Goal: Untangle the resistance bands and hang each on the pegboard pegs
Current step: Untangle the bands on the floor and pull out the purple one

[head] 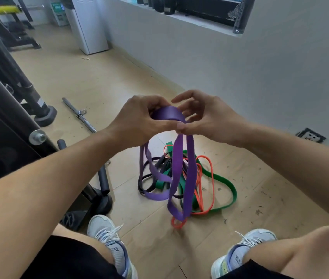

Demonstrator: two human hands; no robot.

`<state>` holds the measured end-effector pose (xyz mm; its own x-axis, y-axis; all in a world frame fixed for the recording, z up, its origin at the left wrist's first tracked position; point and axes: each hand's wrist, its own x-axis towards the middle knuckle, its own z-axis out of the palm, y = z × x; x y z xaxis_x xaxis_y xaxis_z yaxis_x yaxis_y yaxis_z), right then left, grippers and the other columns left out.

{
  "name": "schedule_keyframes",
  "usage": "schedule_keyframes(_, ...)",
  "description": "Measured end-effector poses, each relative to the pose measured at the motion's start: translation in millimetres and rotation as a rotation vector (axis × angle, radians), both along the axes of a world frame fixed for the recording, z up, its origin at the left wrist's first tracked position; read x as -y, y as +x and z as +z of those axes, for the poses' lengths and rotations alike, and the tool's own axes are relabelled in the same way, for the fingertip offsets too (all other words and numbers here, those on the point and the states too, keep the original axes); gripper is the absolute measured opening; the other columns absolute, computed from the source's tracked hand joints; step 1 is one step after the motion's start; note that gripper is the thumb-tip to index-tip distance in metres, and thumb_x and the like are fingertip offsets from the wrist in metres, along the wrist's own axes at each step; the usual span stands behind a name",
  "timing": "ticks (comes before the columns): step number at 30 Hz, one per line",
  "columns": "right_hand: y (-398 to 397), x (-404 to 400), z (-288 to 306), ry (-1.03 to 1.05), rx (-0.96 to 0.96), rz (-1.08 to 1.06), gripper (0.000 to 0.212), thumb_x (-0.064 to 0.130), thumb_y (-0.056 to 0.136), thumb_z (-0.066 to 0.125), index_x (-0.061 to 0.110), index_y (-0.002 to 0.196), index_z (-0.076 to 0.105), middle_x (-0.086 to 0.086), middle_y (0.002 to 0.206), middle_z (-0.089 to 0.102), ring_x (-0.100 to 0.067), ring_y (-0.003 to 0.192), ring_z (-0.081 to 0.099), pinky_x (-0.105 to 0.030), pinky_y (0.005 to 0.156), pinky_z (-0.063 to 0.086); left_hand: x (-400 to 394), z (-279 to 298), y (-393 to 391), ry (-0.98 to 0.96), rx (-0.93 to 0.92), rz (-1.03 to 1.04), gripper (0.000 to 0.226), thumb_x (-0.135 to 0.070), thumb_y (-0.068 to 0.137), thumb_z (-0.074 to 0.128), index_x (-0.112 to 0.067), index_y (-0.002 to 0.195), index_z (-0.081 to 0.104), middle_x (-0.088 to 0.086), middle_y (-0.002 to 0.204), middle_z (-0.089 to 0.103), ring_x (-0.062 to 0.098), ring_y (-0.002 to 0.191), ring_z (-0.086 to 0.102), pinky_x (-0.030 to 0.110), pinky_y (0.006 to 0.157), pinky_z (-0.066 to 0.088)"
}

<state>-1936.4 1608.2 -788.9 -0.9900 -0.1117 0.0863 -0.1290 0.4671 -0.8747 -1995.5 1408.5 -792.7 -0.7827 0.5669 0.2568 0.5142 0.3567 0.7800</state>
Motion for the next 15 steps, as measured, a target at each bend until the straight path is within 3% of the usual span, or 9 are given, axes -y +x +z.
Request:
schedule_keyframes(3, 0.4, -0.3, -21.5, 0.127, 0.203, 0.118, 0.039, 0.018, 0.082, 0.087, 0.022, 0.116, 0.069, 0.003, 0.107, 0.076, -0.011, 0.097, 0.073, -0.03, 0.088, 0.06, -4.5, 0.4, 5.9, 0.078, 0.061, 0.004, 0.029, -0.035, 0.072, 0.089, -0.016, 0.087, 0.072, 0.005, 0.073, 0.071, 0.014, 0.061, 0.059, 0.033, 0.062, 0.052)
schedule_keyframes(8, 3.6, 0.0, -43.0, 0.134, 0.333, 0.172, 0.012, 0.021, 0.09, 0.08, 0.027, 0.092, 0.069, 0.014, 0.083, 0.076, -0.005, 0.081, 0.073, -0.016, 0.07, 0.053, -1.3, 5.7, 3.9, 0.179, 0.088, 0.081, 0.029, -0.034, 0.079, 0.085, -0.011, 0.083, 0.068, -0.01, 0.055, 0.056, 0.012, 0.049, 0.049, 0.025, 0.052, 0.043)
schedule_keyframes(10, 0.3, -1.9, -44.3, 0.142, 0.313, 0.146, 0.016, 0.02, 0.09, 0.079, 0.024, 0.086, 0.063, 0.014, 0.074, 0.071, -0.004, 0.072, 0.068, -0.022, 0.068, 0.053, 1.3, 5.9, 3.6, 0.172, 0.134, 0.076, 0.027, -0.033, 0.081, 0.083, -0.014, 0.082, 0.065, -0.011, 0.056, 0.053, 0.013, 0.051, 0.046, 0.023, 0.051, 0.042)
schedule_keyframes(13, -4.8, -5.8, -48.5, 0.181, 0.28, 0.104, 0.028, 0.023, 0.083, 0.08, 0.014, 0.091, 0.055, 0.001, 0.08, 0.061, -0.014, 0.076, 0.061, -0.047, 0.079, 0.058, 5.2, 7.1, 1.0, 0.21, 0.195, 0.079, 0.026, -0.028, 0.08, 0.085, -0.015, 0.082, 0.061, -0.006, 0.059, 0.054, 0.014, 0.051, 0.048, 0.025, 0.051, 0.048)
schedule_keyframes(15, -5.6, -8.4, -49.2, 0.116, 0.268, 0.058, 0.027, 0.011, 0.085, 0.078, 0.01, 0.104, 0.058, -0.005, 0.091, 0.064, -0.018, 0.085, 0.064, -0.046, 0.087, 0.059, 7.5, 8.6, -0.6, 0.238, 0.229, 0.065, 0.029, -0.026, 0.075, 0.088, -0.014, 0.083, 0.062, -0.002, 0.066, 0.057, 0.014, 0.056, 0.051, 0.029, 0.057, 0.057)
